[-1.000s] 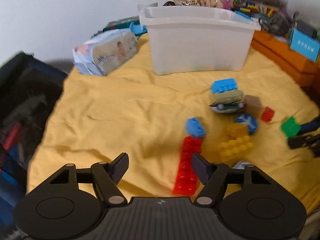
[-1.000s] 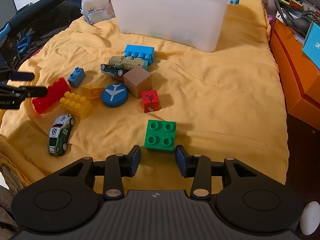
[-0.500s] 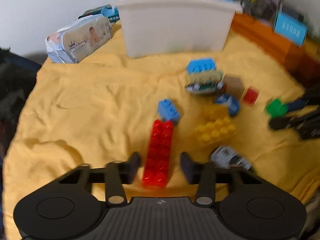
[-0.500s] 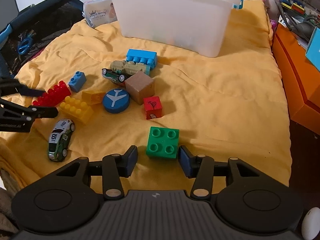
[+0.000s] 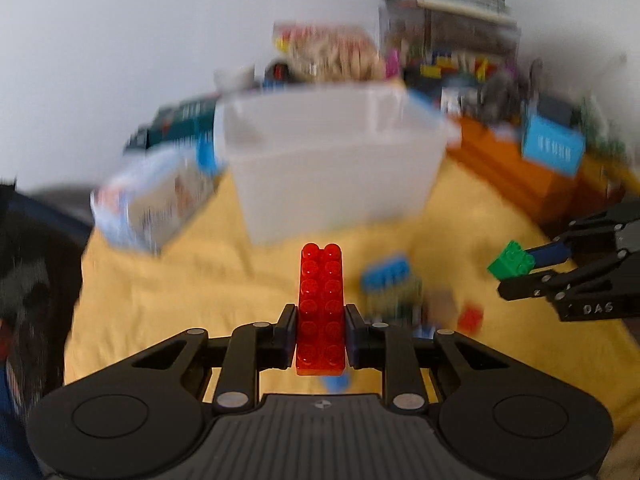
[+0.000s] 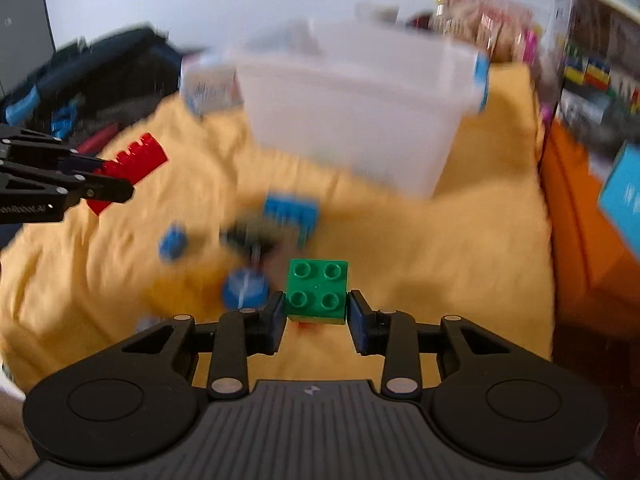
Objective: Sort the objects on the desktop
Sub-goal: 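Carry both blocks over the white bin and open both tools, then grasp the yellow brick with the left tool while the right tool grasps the red cube, then carry the yellow brick and red cube over the white bin and release, then return both tools to the cloth and grasp the white race car with the left tool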
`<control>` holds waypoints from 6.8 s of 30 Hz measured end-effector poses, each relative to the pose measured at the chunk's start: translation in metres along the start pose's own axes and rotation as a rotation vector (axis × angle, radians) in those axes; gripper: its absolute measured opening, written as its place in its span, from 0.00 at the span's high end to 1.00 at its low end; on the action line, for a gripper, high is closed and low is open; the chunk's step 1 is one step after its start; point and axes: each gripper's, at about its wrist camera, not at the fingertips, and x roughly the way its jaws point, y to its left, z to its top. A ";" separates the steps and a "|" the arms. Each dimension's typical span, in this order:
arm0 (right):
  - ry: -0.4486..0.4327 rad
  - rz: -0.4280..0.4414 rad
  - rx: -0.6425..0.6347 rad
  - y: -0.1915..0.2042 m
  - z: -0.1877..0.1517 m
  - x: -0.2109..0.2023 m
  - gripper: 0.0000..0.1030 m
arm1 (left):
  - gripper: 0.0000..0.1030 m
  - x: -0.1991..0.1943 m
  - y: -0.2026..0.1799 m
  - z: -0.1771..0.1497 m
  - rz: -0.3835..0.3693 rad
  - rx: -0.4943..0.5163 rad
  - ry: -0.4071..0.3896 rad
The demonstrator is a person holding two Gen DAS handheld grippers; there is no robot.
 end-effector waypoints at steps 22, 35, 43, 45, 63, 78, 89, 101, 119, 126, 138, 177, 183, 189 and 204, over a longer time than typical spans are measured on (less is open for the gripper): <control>-0.033 -0.106 0.076 -0.070 0.144 0.107 0.63 | 0.72 0.160 0.030 0.136 0.047 0.024 -0.028; -0.181 -0.104 0.027 -0.057 0.136 0.046 0.46 | 0.22 0.072 0.020 0.127 0.070 0.015 -0.186; -0.110 -0.030 -0.036 -0.035 0.066 0.009 0.45 | 0.22 0.021 0.005 0.052 0.089 0.037 -0.079; -0.054 0.001 -0.041 -0.031 0.043 0.014 0.46 | 0.22 0.020 -0.001 0.025 0.068 0.008 -0.014; 0.169 0.046 -0.078 0.006 -0.033 0.064 0.77 | 0.28 0.039 -0.044 -0.063 -0.084 0.068 0.158; 0.195 0.036 0.001 0.002 -0.061 0.036 0.79 | 0.48 0.056 -0.055 -0.074 -0.126 0.058 0.245; 0.177 0.033 -0.002 0.002 -0.061 0.038 0.76 | 0.50 0.048 -0.052 -0.073 -0.126 0.073 0.196; 0.091 0.024 -0.009 -0.007 -0.031 0.014 0.78 | 0.50 0.010 -0.029 -0.016 -0.054 0.052 0.037; -0.236 -0.071 -0.055 -0.046 0.114 -0.002 0.80 | 0.50 0.027 0.007 0.125 0.028 0.082 -0.203; -0.035 0.014 -0.040 -0.035 0.059 0.009 0.52 | 0.50 0.044 0.010 0.131 -0.003 0.093 -0.196; 0.296 0.092 0.084 -0.014 -0.047 0.040 0.79 | 0.50 0.053 0.003 0.123 -0.035 0.094 -0.178; -0.147 -0.086 0.129 -0.061 0.129 0.060 0.56 | 0.30 0.096 0.028 0.136 0.064 0.071 -0.134; -0.165 -0.065 0.088 -0.045 0.110 0.031 0.47 | 0.29 0.069 0.019 0.130 0.080 0.048 -0.143; -0.074 -0.035 0.033 -0.033 0.066 0.031 0.44 | 0.25 0.039 -0.001 0.078 0.057 0.021 -0.104; 0.163 0.094 0.025 -0.021 -0.026 0.055 0.44 | 0.29 0.025 -0.044 -0.060 -0.163 -0.137 0.280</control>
